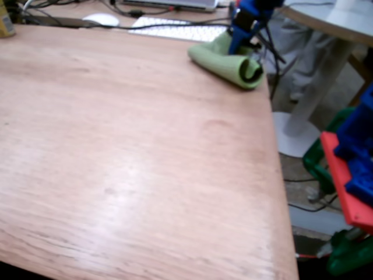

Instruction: Clean the table

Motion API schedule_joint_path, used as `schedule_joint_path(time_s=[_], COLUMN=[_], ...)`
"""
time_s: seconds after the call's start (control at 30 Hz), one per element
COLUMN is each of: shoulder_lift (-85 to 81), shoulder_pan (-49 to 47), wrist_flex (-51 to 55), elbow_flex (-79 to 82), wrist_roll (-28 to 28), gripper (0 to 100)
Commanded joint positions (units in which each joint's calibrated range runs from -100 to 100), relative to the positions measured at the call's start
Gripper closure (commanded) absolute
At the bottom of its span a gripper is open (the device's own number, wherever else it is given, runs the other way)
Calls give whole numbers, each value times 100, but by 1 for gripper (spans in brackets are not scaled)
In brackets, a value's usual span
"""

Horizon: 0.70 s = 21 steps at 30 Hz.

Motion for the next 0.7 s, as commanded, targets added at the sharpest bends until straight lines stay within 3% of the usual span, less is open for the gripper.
schedule_joint_path(time_s=[0.0,0.07,0.17,0.3,0.4,0.53,0.67], shoulder_lift=[-274,-446,-2881,-4862,-5771,-5077,-2538], shoulder_pan=[458,475,153,-1437,-3468,-5803,-6074], wrist_flex=[124,133,133,59,18,9,50], elbow_flex=[-145,-145,-371,-1098,-1674,-3429,-6327], wrist_roll=[24,20,15,-5,-59,-254,-1016], gripper=[100,100,100,100,100,100,100])
